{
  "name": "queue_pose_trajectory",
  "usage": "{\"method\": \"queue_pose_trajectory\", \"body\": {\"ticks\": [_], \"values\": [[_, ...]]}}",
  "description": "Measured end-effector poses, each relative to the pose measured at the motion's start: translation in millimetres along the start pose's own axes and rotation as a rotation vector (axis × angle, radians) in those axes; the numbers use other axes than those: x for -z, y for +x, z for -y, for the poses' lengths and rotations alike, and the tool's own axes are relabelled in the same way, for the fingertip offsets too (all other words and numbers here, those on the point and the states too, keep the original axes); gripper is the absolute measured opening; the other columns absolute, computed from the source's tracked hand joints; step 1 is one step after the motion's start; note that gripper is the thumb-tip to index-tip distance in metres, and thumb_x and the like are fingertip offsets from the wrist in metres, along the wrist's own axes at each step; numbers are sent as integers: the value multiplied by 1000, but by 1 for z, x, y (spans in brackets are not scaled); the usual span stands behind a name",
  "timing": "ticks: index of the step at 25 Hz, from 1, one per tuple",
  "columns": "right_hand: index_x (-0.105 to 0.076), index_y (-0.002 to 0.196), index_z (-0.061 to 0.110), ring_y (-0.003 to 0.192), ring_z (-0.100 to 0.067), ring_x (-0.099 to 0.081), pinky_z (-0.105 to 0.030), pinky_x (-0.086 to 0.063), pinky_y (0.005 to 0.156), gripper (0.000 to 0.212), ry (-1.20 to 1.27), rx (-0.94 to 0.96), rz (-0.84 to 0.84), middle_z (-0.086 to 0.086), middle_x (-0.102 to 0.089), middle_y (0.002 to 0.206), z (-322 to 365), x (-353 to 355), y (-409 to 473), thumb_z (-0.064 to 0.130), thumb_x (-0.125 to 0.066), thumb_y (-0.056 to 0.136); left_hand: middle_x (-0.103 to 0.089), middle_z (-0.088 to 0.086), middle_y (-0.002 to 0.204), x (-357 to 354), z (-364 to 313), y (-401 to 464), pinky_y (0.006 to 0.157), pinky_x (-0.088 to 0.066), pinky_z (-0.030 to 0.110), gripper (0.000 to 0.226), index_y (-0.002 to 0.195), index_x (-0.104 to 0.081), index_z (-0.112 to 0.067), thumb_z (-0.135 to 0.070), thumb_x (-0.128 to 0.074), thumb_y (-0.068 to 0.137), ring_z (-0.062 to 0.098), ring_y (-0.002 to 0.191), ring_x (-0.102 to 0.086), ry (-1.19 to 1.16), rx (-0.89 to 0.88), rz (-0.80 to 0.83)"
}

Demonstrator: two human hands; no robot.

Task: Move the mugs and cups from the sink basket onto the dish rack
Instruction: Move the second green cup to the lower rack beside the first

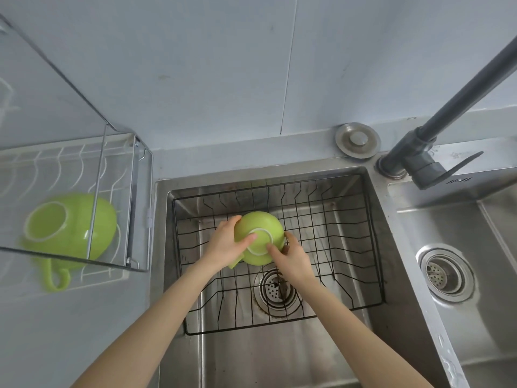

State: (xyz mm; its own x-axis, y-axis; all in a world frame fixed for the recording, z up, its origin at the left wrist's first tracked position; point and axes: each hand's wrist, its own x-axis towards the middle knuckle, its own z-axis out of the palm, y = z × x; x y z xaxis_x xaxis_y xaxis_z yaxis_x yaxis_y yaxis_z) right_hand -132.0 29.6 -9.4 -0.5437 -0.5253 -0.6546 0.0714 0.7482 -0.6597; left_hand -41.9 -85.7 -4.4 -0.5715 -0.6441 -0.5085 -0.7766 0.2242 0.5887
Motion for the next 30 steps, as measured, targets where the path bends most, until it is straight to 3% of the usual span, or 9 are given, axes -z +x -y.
{"method": "queue_pose_trajectory", "body": {"ticks": [5,10,15,18,21,25,28,30], "values": [[-33,141,15,118,-27,-53,-28,-40,92,58,-40,68,-7,-11,-58,127,9,12,-34,34,-53,90,-52,14,132,14,2,-39,99,-48,42,63,136,-38,-14,-34,-63,82,27,112,-57,-82,-70,21],[-36,138,16,105,-23,-55,-25,-37,82,54,-58,149,-37,-10,-61,121,19,21,-80,35,-52,90,-50,10,132,27,0,-91,98,-49,42,60,137,-35,-18,-34,-58,85,24,109,-60,-150,-120,35],[-41,136,16,93,-16,-52,-21,-42,67,50,-47,222,-59,-10,-62,117,29,23,-130,33,-53,90,-47,3,124,36,4,-143,80,-47,21,63,140,-28,-16,-13,-59,86,13,91,-56,-154,-226,30],[-42,135,16,92,-17,-51,-25,-40,80,50,-75,249,-71,-14,-63,117,32,17,-157,35,-52,90,-47,5,122,36,16,-172,89,-48,30,67,139,-28,-17,-8,-62,82,13,89,-56,-166,-272,8],[-41,136,16,95,-18,-50,-26,-38,81,50,-82,260,-57,-8,-60,110,31,3,-179,35,-51,91,-43,5,121,37,29,-195,88,-42,24,70,139,-26,-16,-11,-65,81,16,95,-54,-158,-281,-42],[-42,135,18,106,-22,-53,-27,-38,83,47,-94,274,-60,-9,-59,124,29,-26,-198,35,-49,91,-40,7,125,45,55,-219,95,-43,26,77,141,-24,-16,-14,-69,78,14,96,-51,-176,-262,-96],[-43,135,18,98,-19,-51,-27,-36,81,47,-93,290,-62,-6,-60,115,32,-51,-209,36,-48,91,-39,12,130,56,77,-232,85,-45,25,78,139,-26,-13,-15,-71,76,15,93,-50,-178,-243,-121],[-44,134,18,96,-18,-51,-27,-37,80,47,-91,306,-62,-2,-56,106,37,-66,-217,36,-48,91,-38,10,132,65,91,-238,73,-41,18,75,136,-28,-11,-16,-71,75,12,86,-51,-164,-246,-150]]}}
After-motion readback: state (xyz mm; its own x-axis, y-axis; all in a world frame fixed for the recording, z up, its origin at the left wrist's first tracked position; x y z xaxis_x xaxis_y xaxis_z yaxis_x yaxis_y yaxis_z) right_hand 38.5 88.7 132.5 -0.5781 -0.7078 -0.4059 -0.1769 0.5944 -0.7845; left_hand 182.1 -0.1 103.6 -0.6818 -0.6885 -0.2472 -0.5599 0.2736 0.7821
